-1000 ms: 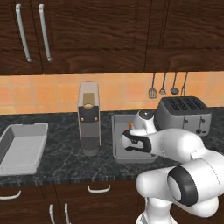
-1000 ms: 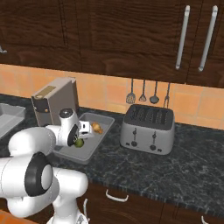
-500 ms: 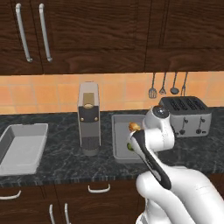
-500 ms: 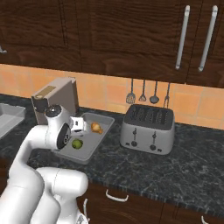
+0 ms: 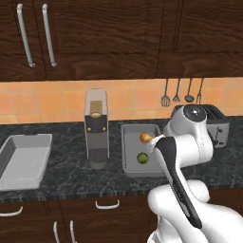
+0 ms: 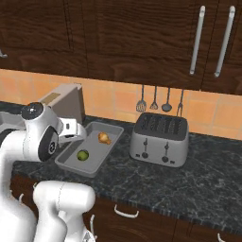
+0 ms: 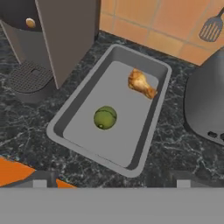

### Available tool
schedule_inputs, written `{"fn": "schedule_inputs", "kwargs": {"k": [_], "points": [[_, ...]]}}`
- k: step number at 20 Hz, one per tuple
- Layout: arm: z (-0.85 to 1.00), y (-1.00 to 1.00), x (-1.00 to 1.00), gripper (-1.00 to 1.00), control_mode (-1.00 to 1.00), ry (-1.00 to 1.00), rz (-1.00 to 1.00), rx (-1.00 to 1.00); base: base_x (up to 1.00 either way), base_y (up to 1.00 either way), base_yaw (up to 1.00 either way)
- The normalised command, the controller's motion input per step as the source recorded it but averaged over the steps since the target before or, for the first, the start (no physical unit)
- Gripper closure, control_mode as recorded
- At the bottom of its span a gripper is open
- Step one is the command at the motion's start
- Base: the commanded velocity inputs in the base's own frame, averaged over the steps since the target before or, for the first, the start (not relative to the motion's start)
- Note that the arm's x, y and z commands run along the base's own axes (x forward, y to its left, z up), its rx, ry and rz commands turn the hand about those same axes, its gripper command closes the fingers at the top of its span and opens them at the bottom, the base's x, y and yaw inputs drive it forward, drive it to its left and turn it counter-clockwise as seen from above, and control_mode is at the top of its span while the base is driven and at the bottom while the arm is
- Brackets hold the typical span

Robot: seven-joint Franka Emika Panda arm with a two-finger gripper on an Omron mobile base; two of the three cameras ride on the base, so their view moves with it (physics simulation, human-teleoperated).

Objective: Place one lime and one chicken drumstick in each tupperware on the nearby counter, to pack two identical lunches.

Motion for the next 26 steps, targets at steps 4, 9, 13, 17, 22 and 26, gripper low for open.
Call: {"fn": "schedule_inputs", "kwargs": {"k": [4, 9, 13, 17, 22, 26], "points": [[-0.57, 0.00, -1.00, -1.00, -1.00, -0.44, 0.00, -0.03, 0.00, 0.00, 0.00], [-0.86, -0.10, -0.81, -1.00, -1.00, -0.48, 0.00, 0.00, 0.00, 0.00, 0.00], [-0.96, -0.48, -0.73, -1.00, -1.00, -0.48, 0.03, 0.00, 0.00, 0.00, 0.00], [-1.00, -0.96, -0.08, -1.00, -1.00, -0.41, 0.11, 0.05, 0.00, 0.00, 0.00], [-1.00, -0.38, 0.00, -1.00, -1.00, -0.30, 0.12, 0.01, 0.00, 0.00, 0.00], [-0.75, 0.32, -0.02, -1.00, 1.00, -0.20, 0.07, 0.00, -0.09, 0.19, 0.00]]}}
